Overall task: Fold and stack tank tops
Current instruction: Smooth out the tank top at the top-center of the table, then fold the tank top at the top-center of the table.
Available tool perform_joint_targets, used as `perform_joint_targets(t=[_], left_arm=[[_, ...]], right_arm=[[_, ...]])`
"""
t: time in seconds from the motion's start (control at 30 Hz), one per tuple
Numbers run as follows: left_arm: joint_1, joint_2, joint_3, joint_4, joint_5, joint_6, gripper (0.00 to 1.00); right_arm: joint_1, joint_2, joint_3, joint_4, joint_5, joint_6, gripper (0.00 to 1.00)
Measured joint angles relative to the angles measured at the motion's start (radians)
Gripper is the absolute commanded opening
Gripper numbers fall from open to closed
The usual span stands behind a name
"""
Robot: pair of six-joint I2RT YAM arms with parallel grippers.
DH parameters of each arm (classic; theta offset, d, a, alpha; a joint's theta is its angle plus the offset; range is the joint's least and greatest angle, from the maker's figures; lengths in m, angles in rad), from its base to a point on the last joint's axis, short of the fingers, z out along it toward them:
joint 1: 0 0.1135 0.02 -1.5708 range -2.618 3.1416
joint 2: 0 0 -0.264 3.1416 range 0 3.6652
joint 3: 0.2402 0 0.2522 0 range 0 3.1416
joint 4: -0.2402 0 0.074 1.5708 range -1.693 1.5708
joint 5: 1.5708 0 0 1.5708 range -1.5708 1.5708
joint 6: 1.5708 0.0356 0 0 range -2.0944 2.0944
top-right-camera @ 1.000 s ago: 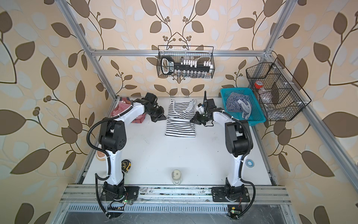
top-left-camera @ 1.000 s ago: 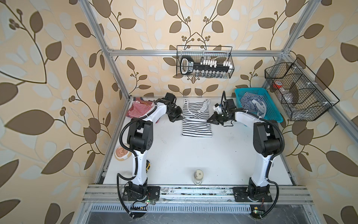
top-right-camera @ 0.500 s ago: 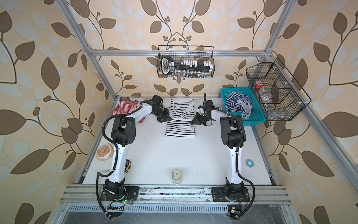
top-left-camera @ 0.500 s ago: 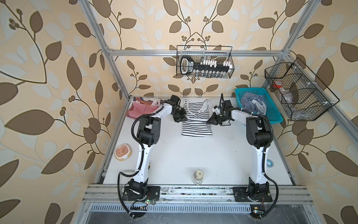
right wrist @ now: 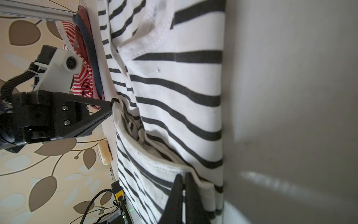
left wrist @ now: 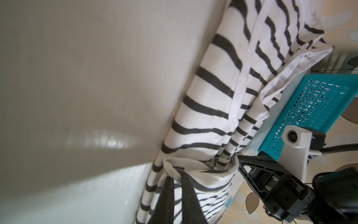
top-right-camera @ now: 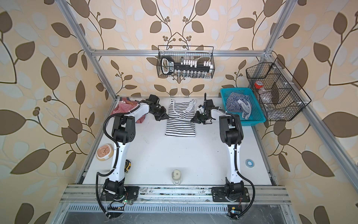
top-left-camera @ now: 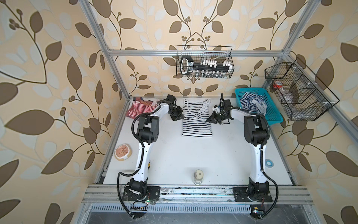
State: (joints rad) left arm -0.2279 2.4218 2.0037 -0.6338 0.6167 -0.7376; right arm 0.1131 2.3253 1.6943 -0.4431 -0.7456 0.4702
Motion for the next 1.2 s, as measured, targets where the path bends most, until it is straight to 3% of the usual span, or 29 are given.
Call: perform_joint_targets(t=[0.17, 0.33, 0.47, 0.6, 0.8, 1.2], left_arm=[[0.0, -0.032, -0.005, -0.02, 0.003, 0.02, 0.2], [0.0, -0.19, -0.062, -0.081, -0.026, 0.089, 0.31], [0.0, -0.36, -0.154, -0.131, -0.073, 0.158, 0.41], [-0.001, -0.465, -0.306, -0.145, -0.109, 0.194, 0.45], [-0.015, -0.452, -0.51, -0.142, -0.138, 0.196, 0.46], [-0.068, -0.411, -0.538, -0.035, -0.126, 0.179, 0.46]], right_arm=[[-0.005, -0.082, -0.062, 0.017, 0.003, 0.003, 0.27], [-0.007, -0.287, -0.187, 0.032, 0.014, -0.014, 0.33], [-0.007, -0.434, -0.294, 0.037, 0.025, -0.043, 0.35], [-0.007, -0.484, -0.416, 0.042, 0.037, -0.066, 0.36], [-0.002, -0.486, -0.592, 0.046, 0.056, -0.071, 0.38], [0.018, -0.475, -0.633, 0.159, 0.062, -0.037, 0.4]])
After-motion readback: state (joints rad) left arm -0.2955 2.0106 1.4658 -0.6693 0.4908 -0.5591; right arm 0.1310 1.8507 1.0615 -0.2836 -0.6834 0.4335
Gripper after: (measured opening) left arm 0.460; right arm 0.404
